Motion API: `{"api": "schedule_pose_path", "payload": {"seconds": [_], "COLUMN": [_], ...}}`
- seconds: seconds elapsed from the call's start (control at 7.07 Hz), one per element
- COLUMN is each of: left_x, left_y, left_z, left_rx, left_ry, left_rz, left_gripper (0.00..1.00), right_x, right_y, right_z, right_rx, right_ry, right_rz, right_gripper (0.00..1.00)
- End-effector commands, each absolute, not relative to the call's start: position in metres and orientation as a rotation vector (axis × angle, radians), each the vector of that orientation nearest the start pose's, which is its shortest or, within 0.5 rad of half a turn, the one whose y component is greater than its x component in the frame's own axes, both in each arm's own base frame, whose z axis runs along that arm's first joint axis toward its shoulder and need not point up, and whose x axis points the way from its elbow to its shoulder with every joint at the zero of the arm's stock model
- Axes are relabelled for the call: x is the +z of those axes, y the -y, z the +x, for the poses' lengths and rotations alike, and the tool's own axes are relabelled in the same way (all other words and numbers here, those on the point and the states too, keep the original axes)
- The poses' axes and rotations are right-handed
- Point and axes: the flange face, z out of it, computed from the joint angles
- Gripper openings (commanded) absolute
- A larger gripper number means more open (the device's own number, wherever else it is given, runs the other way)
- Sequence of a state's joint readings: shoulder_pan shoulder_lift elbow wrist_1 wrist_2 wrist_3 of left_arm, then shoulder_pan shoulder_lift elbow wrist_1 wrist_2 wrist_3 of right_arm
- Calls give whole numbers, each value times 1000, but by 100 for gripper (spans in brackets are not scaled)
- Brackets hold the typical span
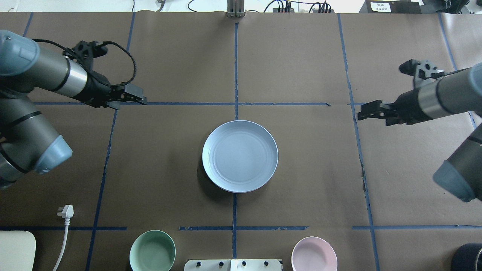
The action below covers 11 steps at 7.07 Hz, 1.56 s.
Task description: Stack three plates with pink and blue
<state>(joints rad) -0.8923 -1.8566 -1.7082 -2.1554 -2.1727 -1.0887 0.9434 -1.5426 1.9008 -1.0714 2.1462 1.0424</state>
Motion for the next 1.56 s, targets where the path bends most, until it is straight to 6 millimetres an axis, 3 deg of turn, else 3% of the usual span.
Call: {"api": "schedule_pose_path", "payload": {"seconds": [0.0,0.28,0.42,0.57,0.71,0.85,1.13,1.42], "left_x": [460,510,539,560,575,595,631,633], "left_y": [523,535,529,523,519,512,492,491], "left_z": [208,86,41,14,-25,-50,-44,-44], "left_rx": [77,236,335,383,371,369,305,298], "left_ry": [-901,-746,-676,-649,-635,-689,-812,-811], "left_rz": [290,347,306,257,226,182,54,44], "left_gripper": [100,100,100,100,100,100,100,100], "right_x": [484,527,548,574,600,616,630,633], "right_y": [480,488,487,485,486,489,502,503], "right_z": [-112,-22,3,30,46,63,73,75], "right_rx": [6,-131,-188,-204,-235,-220,-235,-234], "right_ry": [855,761,764,763,761,762,779,770], "right_rz": [164,115,98,92,87,78,70,69], "right_gripper": [100,100,100,100,100,100,100,100]}}
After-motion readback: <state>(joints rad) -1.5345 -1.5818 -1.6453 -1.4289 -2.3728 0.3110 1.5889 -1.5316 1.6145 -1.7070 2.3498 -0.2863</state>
